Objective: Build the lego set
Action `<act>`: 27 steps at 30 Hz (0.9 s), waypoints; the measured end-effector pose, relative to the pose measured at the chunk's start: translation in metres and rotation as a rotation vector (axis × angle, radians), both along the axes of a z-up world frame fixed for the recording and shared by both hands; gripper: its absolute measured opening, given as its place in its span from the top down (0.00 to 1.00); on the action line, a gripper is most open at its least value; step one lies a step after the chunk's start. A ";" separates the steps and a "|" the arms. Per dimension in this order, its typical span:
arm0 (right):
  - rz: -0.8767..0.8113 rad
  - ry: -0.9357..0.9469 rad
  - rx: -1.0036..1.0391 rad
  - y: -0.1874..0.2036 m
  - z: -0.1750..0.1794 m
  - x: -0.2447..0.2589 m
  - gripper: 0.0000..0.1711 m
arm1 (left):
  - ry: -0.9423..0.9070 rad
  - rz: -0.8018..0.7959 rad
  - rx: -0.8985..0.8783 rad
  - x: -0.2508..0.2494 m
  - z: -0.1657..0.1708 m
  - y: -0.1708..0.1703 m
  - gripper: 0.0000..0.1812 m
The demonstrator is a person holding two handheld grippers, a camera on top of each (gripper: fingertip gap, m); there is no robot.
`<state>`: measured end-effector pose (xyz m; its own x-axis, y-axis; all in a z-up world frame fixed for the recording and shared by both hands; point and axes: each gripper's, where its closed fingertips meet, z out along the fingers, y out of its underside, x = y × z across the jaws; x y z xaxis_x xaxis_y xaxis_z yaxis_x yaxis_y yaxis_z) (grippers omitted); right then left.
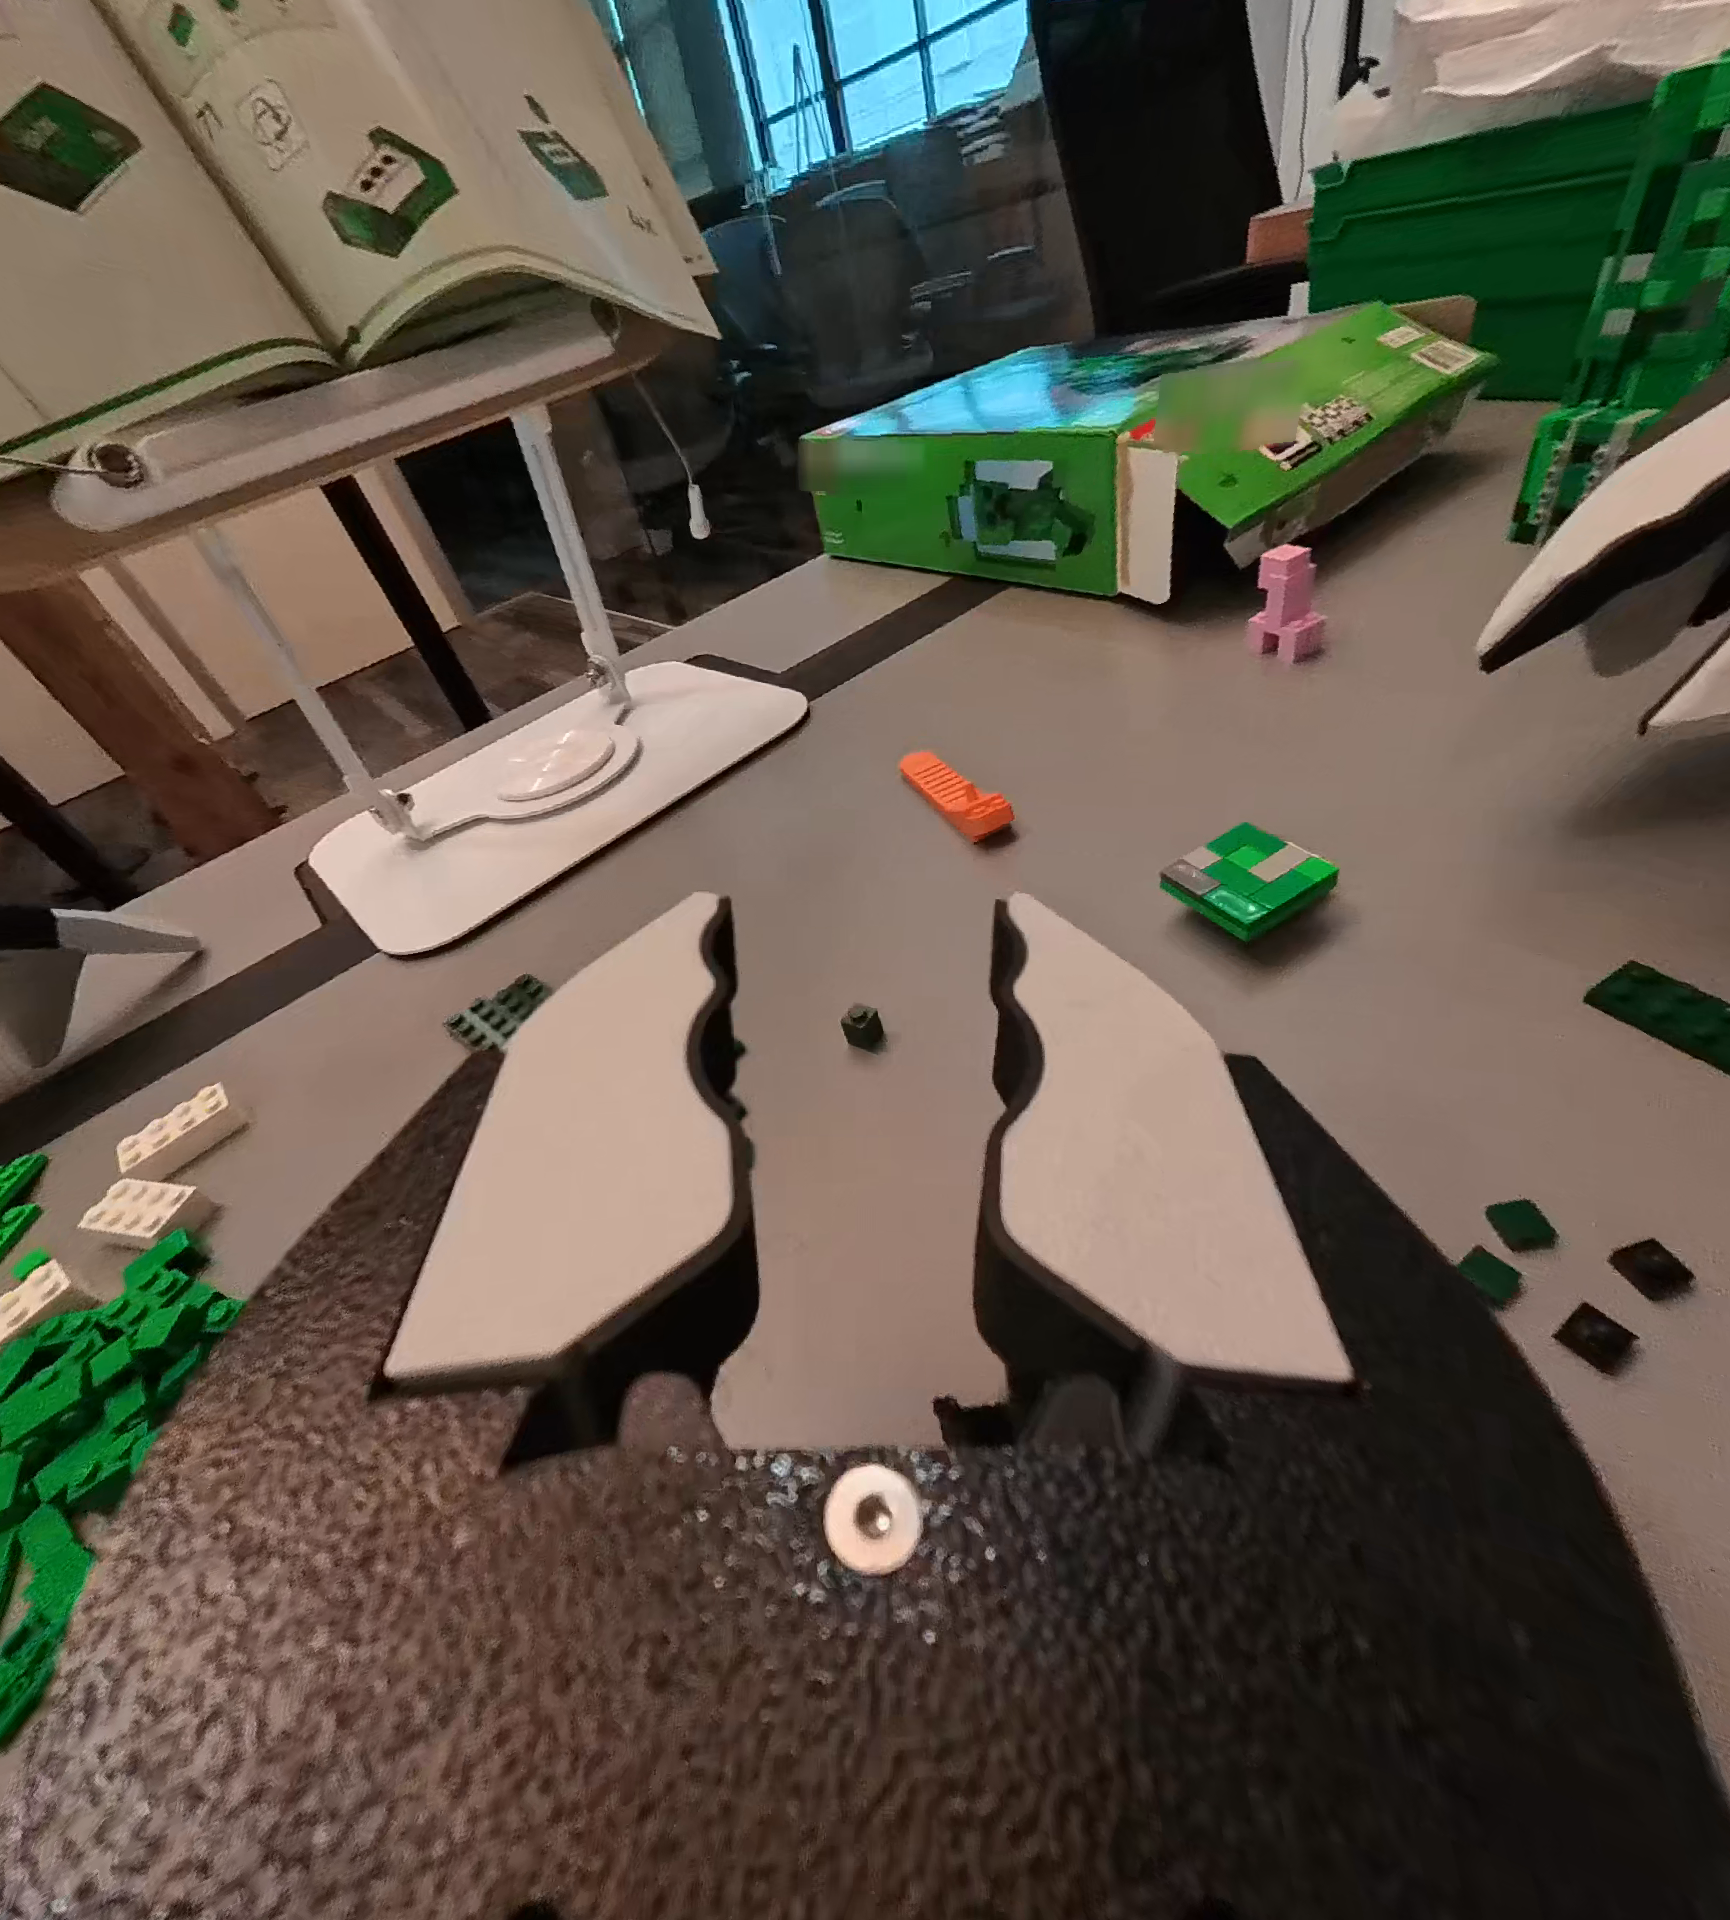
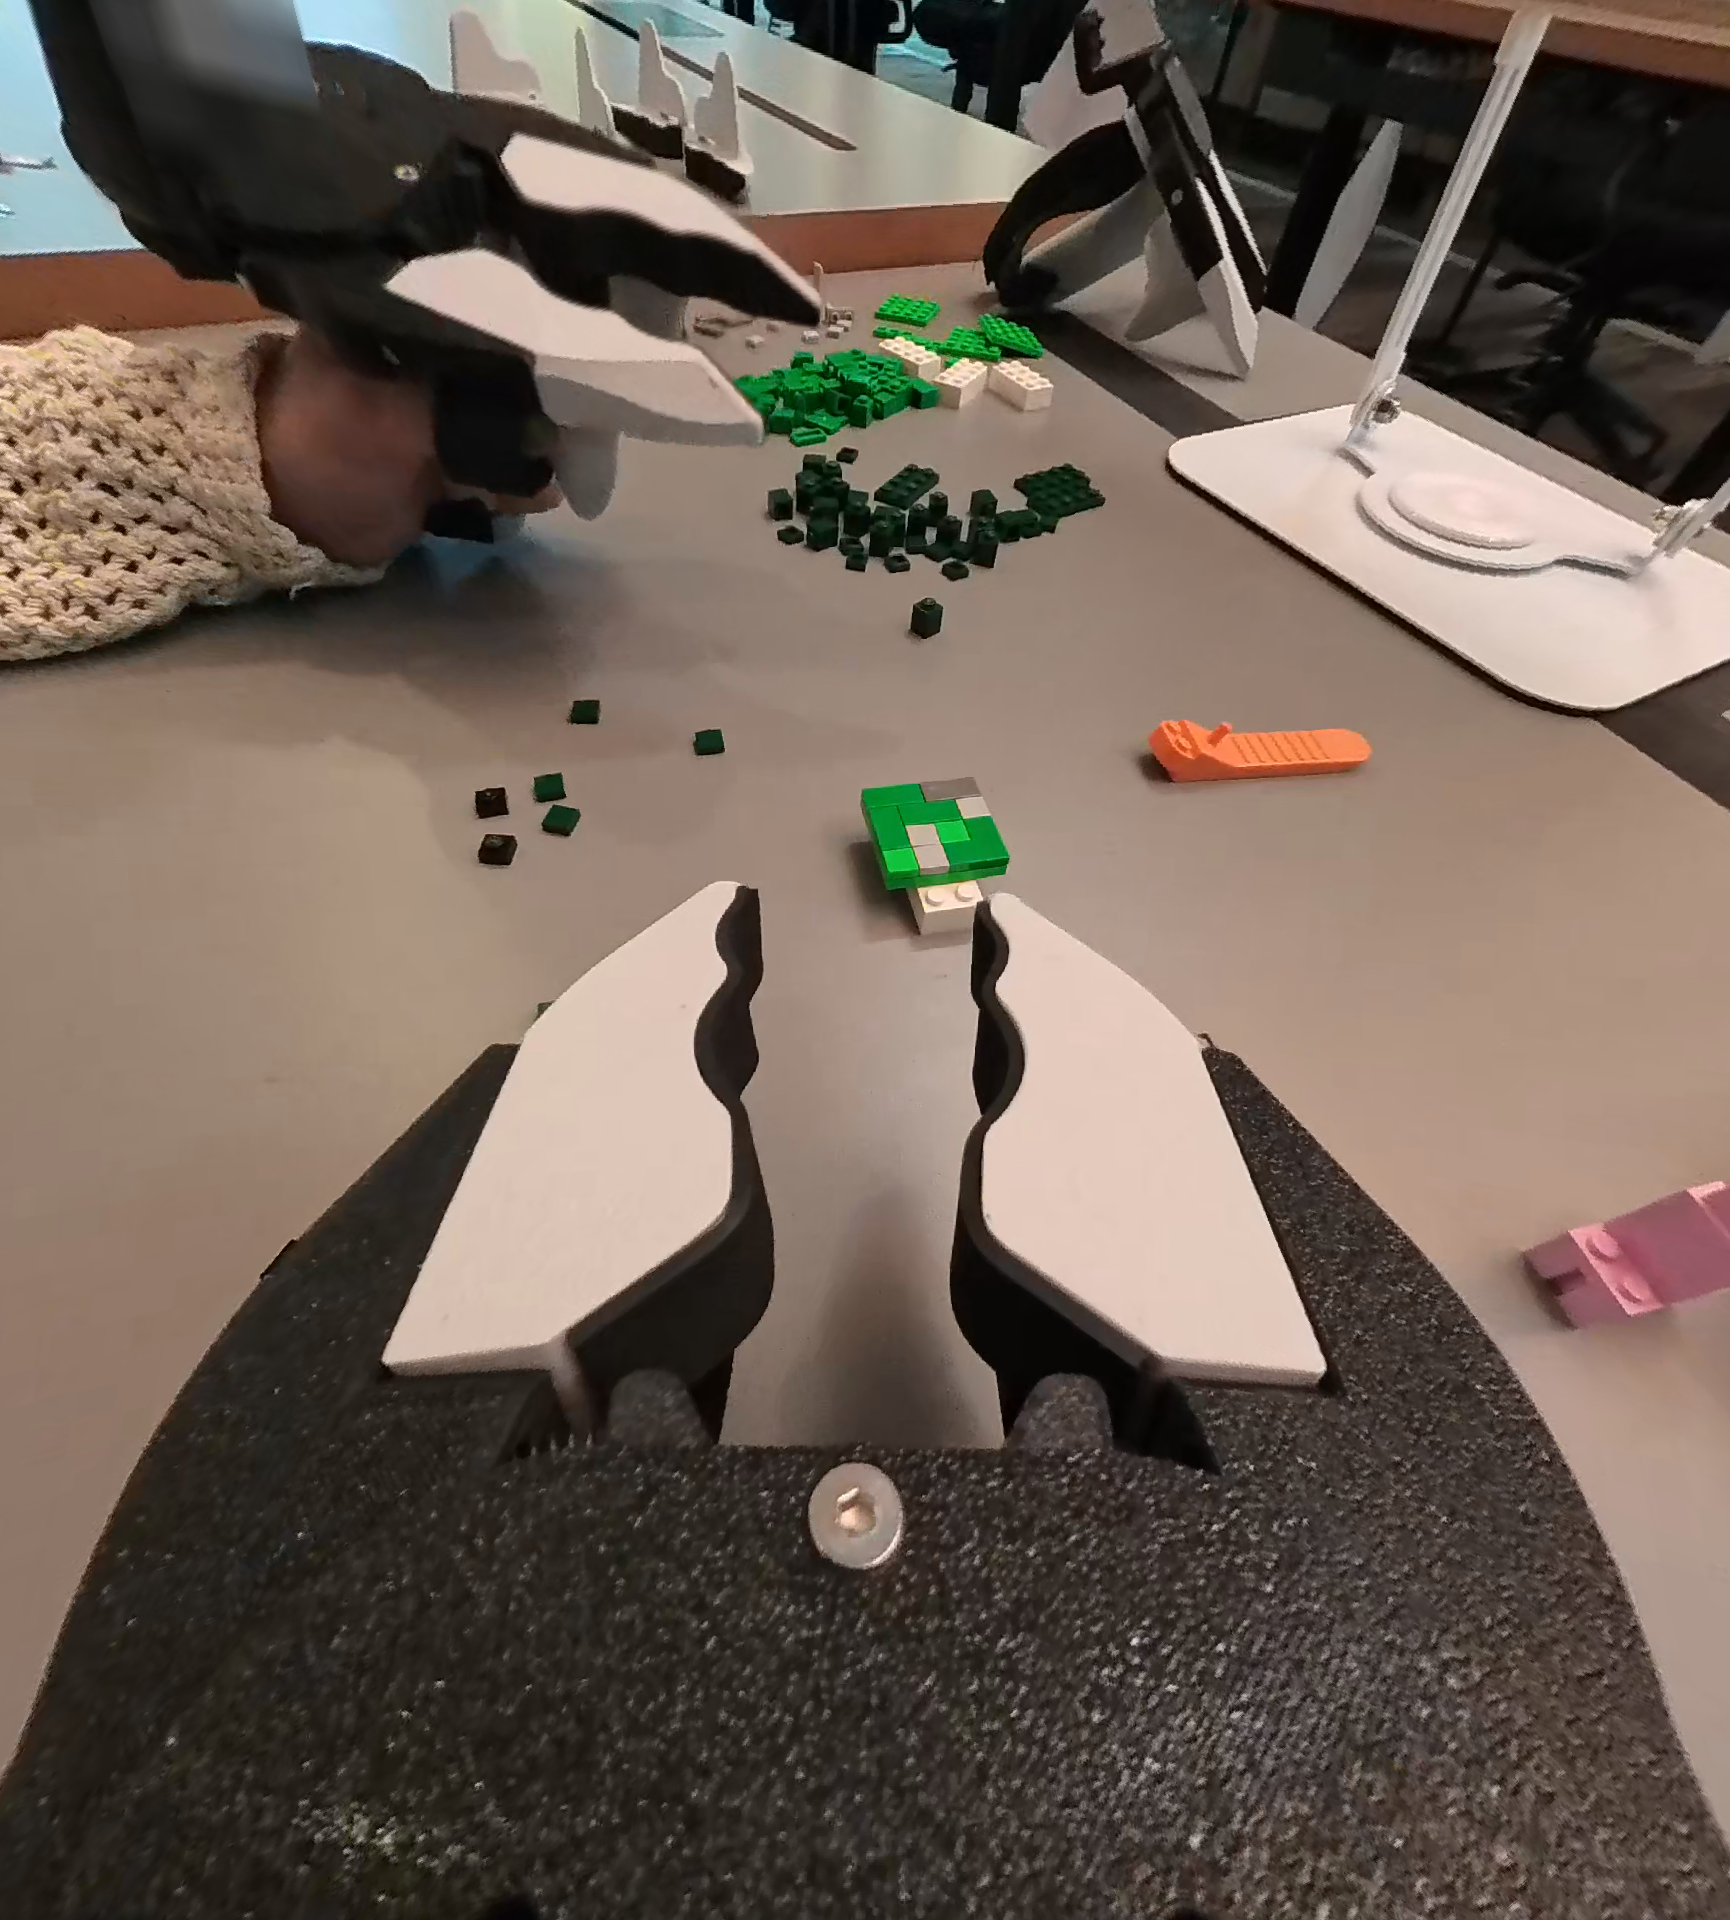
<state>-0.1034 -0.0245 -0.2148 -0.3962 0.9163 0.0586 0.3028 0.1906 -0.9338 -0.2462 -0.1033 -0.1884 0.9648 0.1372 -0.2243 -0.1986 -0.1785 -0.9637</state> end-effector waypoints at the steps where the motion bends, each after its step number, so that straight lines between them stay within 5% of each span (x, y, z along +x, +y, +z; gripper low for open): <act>1: 0.000 0.001 0.002 0.000 0.000 0.000 0.78 | 0.002 0.000 0.002 0.000 0.000 0.000 0.74; 27: 0.013 -0.064 0.059 -0.004 -0.012 -0.002 0.78 | -0.043 -0.007 -0.002 -0.003 -0.003 0.000 0.76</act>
